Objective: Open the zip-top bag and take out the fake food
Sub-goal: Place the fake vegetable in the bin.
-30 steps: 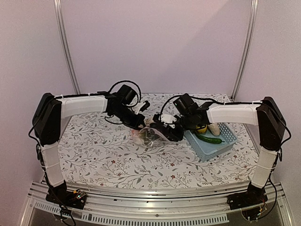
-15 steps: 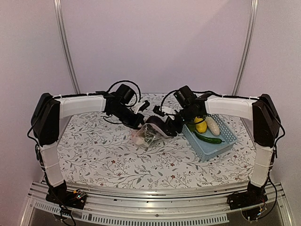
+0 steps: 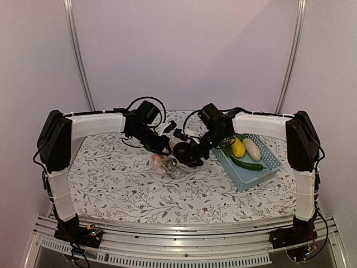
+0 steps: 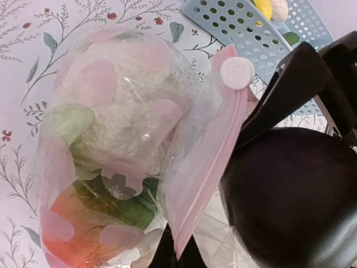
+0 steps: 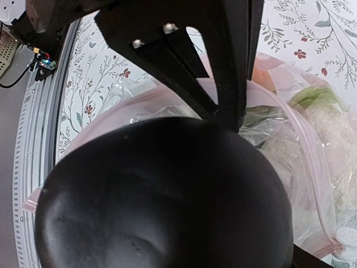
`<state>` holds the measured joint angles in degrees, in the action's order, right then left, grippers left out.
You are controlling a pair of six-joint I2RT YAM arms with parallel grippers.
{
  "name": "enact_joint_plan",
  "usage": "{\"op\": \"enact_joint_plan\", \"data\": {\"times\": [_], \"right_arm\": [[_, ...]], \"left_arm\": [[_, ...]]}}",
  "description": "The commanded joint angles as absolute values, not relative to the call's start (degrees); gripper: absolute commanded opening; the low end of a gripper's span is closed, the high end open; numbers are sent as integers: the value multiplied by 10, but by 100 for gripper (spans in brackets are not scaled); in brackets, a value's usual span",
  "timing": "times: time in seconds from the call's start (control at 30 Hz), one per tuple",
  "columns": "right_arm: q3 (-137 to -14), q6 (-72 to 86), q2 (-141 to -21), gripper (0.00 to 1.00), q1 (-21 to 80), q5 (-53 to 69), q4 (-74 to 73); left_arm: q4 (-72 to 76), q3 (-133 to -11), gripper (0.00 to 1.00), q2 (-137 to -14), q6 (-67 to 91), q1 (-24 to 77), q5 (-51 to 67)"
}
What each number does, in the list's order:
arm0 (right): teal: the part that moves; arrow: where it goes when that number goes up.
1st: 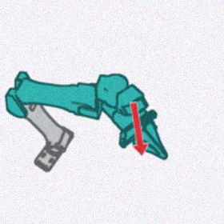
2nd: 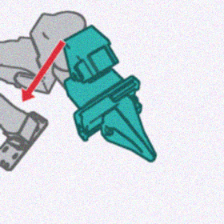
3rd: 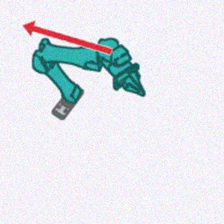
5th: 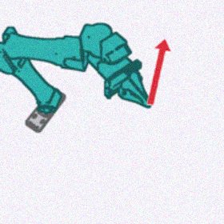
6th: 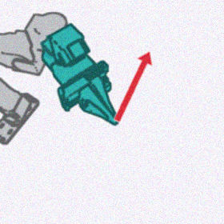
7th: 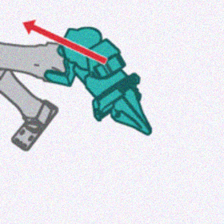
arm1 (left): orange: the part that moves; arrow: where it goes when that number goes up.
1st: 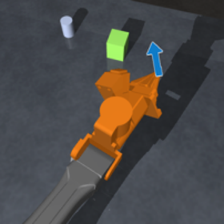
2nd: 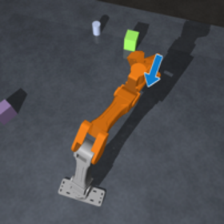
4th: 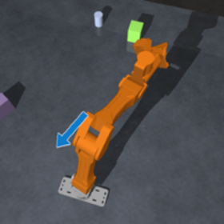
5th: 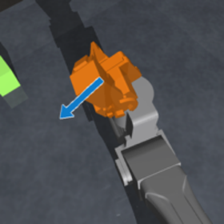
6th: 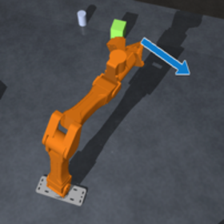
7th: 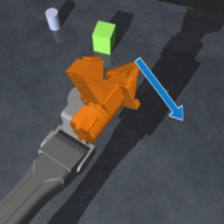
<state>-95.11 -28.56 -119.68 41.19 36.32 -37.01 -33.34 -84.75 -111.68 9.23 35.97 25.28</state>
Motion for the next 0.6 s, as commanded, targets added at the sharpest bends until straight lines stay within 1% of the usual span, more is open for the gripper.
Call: {"op": "enact_joint_plan", "data": {"times": [0.0, 0.03, 0.07, 0.2, 0.27, 0.33, 0.4, 0.57], "right_arm": [[-972, -289, -1177, 85, 414, 409, -380], [-978, -286, -1172, 94, 413, 402, -380], [-981, -280, -1170, 98, 414, 389, -374], [-988, -253, -1183, 98, 414, 344, -349], [-986, -235, -1196, 92, 414, 323, -329], [-985, -223, -1198, 80, 414, 313, -316], [-985, -214, -1188, 72, 414, 310, -313], [-989, -208, -1124, 60, 414, 317, -334]], "left_arm": [[-338, -849, 0, -1130, 88, 351, 260], [-338, -849, 0, -1130, 87, 351, 261], [-339, -850, 0, -1130, 86, 351, 263], [-329, -847, 0, -1122, 87, 351, 275], [-328, -846, 0, -1120, 86, 351, 275], [-328, -846, 0, -1119, 85, 351, 273], [-329, -846, 0, -1120, 85, 351, 273], [-330, -849, 0, -1120, 88, 348, 276]]}}
